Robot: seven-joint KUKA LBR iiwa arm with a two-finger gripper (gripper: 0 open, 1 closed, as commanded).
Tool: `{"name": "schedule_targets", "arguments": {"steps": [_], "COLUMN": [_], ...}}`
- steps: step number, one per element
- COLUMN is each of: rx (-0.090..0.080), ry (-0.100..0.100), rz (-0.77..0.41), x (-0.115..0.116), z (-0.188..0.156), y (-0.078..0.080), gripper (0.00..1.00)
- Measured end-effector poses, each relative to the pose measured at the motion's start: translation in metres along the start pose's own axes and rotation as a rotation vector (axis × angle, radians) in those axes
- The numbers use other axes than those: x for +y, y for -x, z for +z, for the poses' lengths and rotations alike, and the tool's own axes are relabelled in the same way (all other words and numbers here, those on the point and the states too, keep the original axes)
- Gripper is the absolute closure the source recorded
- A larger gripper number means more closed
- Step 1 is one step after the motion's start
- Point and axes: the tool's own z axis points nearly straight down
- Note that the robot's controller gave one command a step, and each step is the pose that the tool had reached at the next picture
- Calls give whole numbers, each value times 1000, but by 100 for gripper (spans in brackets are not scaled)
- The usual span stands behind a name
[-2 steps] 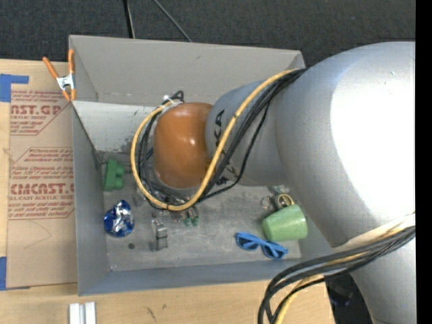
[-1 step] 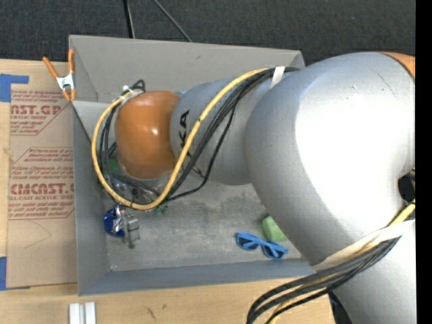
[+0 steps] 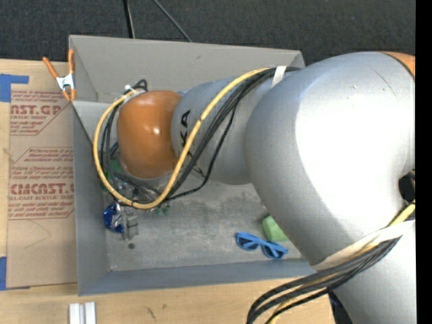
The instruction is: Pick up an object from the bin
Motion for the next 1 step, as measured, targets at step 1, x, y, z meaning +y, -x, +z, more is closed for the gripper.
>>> {"name": "schedule_targets", "arguments": {"steps": [1], "rx": [-6], "ry": [-2], "rz": [-512], "x": [-24], "z": [-144], "y": [-34], "gripper": [100]}}
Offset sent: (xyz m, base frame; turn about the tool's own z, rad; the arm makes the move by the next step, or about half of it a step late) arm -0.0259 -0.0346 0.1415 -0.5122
